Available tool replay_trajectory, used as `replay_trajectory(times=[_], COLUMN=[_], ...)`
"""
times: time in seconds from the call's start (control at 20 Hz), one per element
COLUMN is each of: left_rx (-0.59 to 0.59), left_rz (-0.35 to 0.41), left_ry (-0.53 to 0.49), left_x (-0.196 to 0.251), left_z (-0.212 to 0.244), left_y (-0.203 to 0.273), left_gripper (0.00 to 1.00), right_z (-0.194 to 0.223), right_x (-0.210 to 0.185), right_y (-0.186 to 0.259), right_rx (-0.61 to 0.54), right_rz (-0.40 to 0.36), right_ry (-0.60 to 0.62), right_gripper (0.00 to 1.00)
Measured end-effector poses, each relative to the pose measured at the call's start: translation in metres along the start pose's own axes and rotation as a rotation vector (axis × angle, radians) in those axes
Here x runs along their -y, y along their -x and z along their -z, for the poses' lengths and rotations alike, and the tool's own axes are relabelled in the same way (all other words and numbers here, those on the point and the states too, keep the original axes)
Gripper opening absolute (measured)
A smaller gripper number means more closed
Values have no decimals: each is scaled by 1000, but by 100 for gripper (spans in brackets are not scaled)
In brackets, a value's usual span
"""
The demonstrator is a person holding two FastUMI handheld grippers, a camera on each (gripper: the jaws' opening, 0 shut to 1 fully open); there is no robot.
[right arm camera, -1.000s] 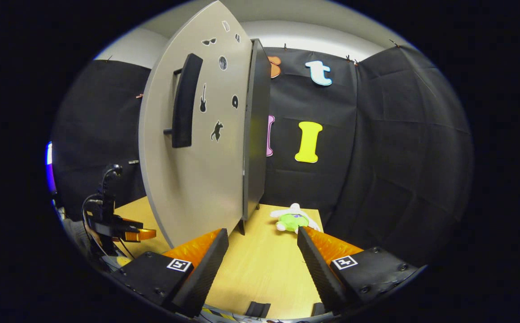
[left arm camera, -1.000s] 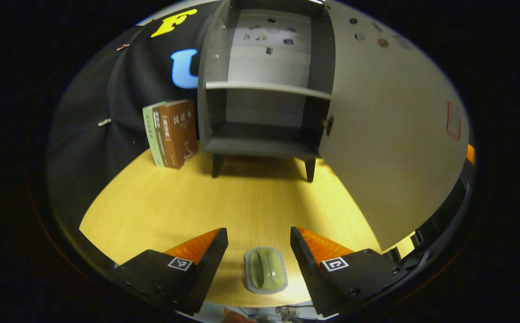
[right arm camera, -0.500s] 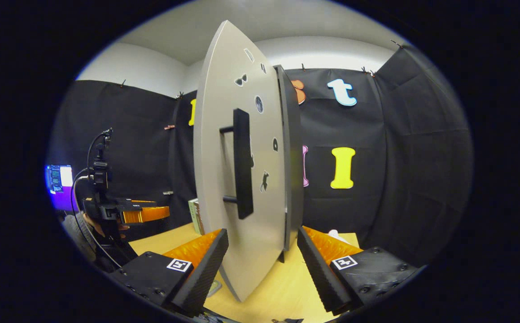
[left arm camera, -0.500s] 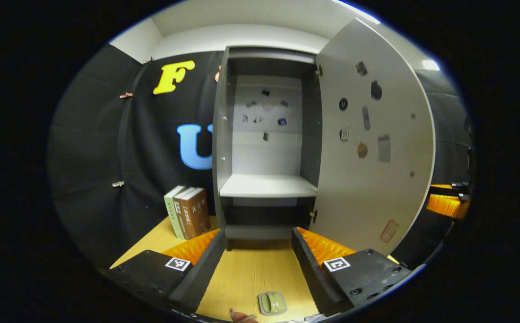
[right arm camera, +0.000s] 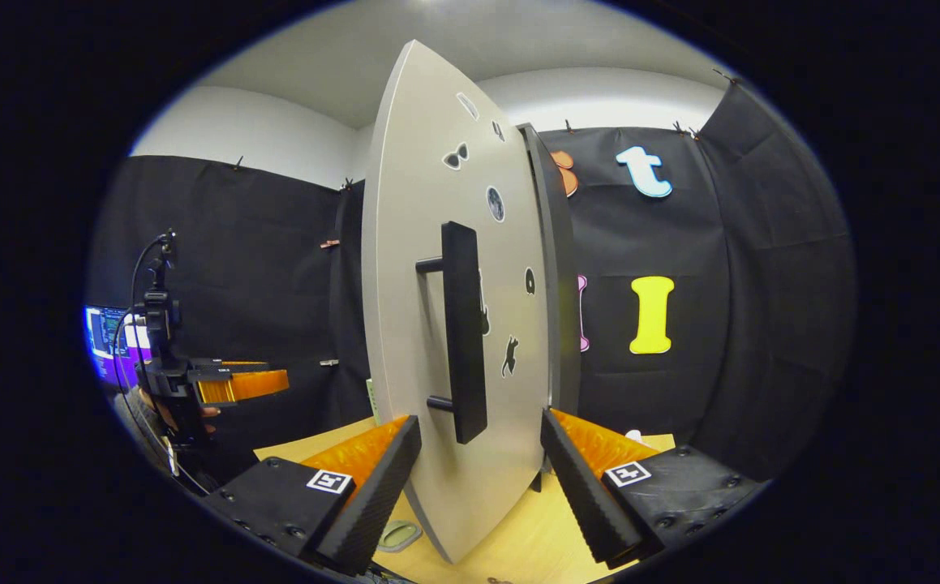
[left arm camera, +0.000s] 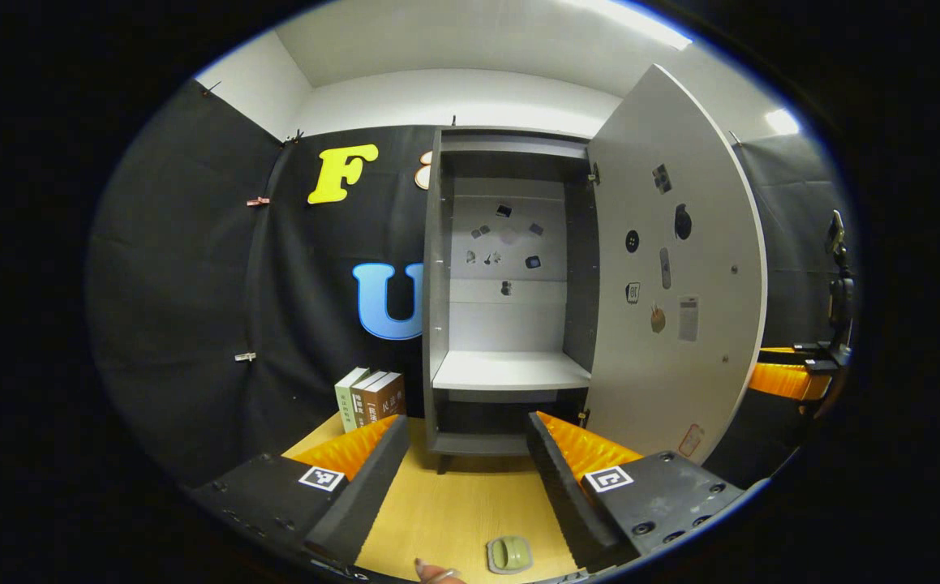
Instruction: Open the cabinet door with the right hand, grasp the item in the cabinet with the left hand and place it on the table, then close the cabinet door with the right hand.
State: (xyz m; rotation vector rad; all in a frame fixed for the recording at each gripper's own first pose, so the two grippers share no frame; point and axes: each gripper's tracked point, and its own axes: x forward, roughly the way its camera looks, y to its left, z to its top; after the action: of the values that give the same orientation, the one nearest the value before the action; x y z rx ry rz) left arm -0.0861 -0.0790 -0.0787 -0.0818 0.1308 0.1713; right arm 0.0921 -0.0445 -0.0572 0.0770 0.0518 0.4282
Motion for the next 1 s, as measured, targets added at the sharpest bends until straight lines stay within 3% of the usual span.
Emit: replay_trajectory(times=[0.05,0.2,0.25,0.3,0.45,0.55,0.7,0.8,0.85,1.0], left_rx=[-1,-3,-4,-9,-18,-28,-41,-42,-39,-37], left_rz=[-4,28,51,73,144,200,253,284,298,335], left_ry=[5,22,19,10,-27,-21,-34,-50,-53,-42], left_x=[-10,-32,-39,-47,-69,-79,-96,-100,-101,-97], left_z=[1,2,0,0,-2,-1,3,2,2,2], left_y=[-3,-19,-24,-29,-46,-54,-68,-74,-76,-78], left_gripper=[92,87,96,88,92,88,92,96,92,92], right_z=[0,4,5,3,3,9,12,5,1,1], right_x=[-5,-26,-34,-44,-71,-89,-114,-133,-135,-138], right_y=[-3,-17,-21,-27,-49,-71,-98,-103,-99,-93], right_rx=[-2,1,7,18,42,33,29,47,53,44], right_rz=[9,34,45,61,118,149,152,144,157,196], right_ry=[5,4,-2,-6,-4,-9,-29,-25,6,63], right_gripper=[97,97,97,97,97,97,98,98,98,97])
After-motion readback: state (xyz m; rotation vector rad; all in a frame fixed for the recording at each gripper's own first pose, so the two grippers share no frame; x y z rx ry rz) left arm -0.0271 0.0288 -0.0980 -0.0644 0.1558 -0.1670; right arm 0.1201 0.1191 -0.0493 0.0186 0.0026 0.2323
